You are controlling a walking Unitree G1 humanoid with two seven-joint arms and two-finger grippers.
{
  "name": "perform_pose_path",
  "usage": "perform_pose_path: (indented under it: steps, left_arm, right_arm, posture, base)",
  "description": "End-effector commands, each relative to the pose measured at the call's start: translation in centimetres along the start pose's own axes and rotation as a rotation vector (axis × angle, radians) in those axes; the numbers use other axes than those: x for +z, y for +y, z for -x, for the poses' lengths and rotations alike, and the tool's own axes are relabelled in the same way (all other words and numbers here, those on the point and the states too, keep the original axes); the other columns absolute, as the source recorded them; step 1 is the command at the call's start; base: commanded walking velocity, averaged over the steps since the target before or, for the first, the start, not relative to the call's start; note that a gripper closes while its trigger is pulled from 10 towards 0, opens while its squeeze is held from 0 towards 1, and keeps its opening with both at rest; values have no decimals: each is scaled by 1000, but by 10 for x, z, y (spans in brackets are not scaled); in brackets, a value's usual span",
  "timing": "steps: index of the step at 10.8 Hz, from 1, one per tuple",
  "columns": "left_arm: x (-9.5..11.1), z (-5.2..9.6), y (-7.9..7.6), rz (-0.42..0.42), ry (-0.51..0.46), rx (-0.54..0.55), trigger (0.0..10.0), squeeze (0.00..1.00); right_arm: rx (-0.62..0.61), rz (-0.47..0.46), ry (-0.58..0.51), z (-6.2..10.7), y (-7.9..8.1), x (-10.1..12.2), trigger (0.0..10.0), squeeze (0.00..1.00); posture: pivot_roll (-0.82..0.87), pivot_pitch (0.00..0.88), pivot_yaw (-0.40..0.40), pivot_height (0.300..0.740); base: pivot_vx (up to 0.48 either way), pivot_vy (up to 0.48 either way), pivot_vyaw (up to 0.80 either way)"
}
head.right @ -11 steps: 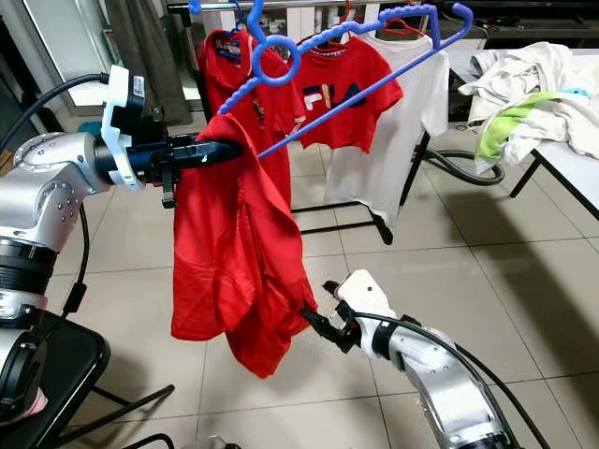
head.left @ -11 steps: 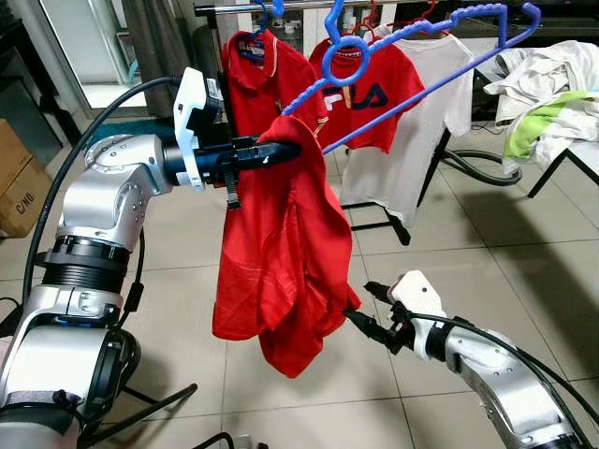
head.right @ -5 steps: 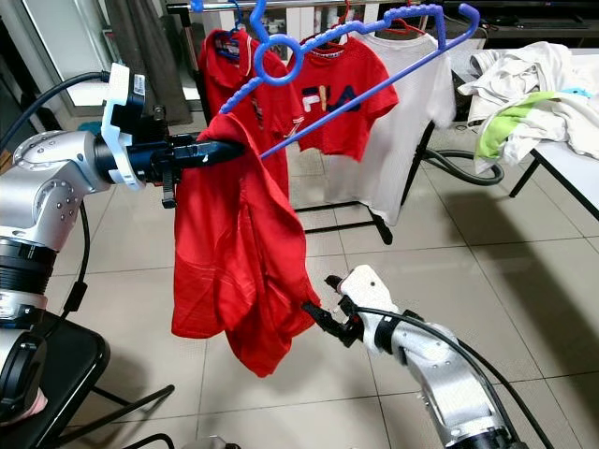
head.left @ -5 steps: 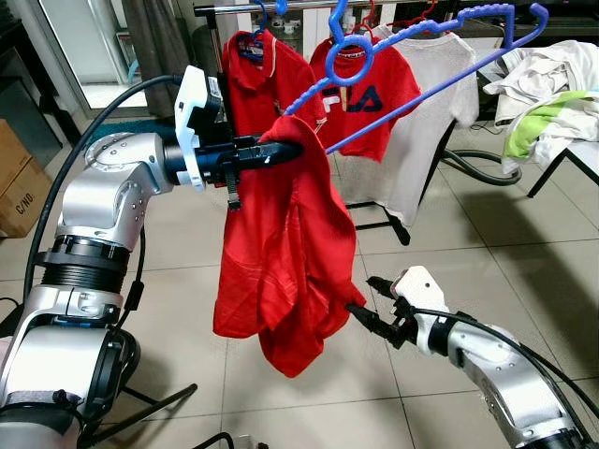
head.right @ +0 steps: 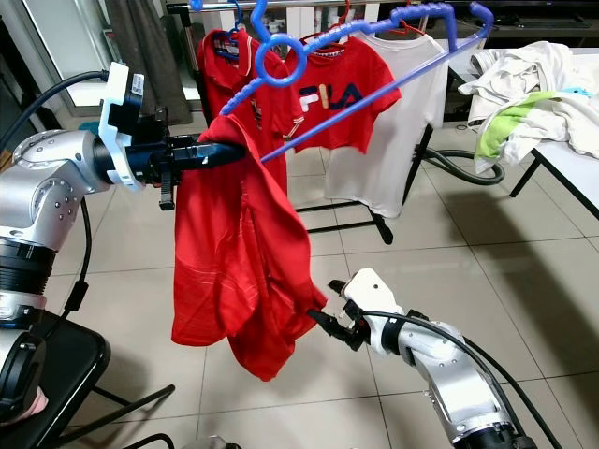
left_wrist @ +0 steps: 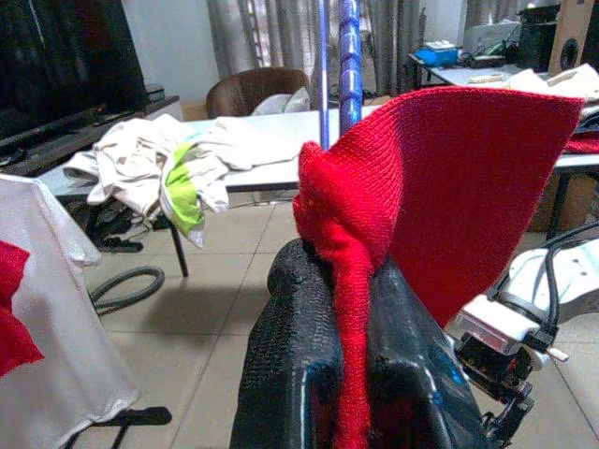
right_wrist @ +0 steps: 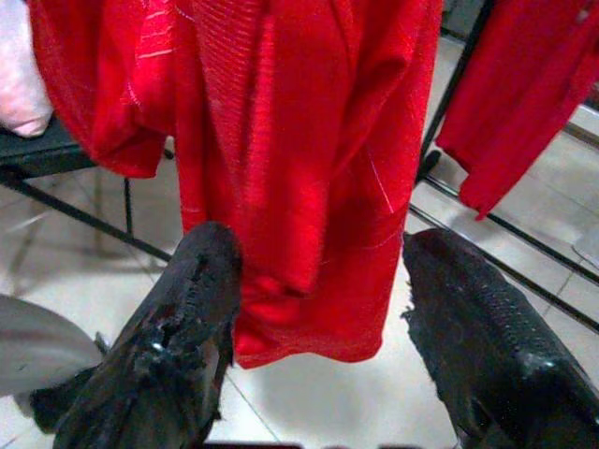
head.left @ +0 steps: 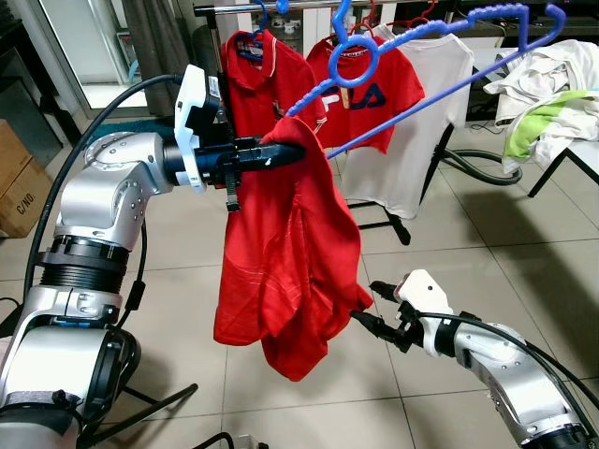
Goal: Hang hanger
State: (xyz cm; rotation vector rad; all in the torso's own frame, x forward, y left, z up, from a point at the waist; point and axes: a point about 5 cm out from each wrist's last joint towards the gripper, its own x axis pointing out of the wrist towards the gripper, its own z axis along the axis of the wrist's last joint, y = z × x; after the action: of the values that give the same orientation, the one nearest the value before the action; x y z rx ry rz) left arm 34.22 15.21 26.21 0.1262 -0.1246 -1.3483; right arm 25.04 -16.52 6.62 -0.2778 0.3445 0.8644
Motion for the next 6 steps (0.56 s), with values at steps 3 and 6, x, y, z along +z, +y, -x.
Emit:
perform_pose_path:
  steps: [3,6]
  left_arm:
    - [6,3,-2,-20,-11,-12,0,0]
    - [6,3,-3,-16,-13,-17,0,0]
  right_arm:
    - [22,31,-25,2,-9,8,10000,0]
    - [48,30,-37,0,-8,10,10000,0]
  posture:
    - [-25,0,83,740]
    - [-24,0,82,740]
  base:
    - [0,0,0]
    - [0,0,0]
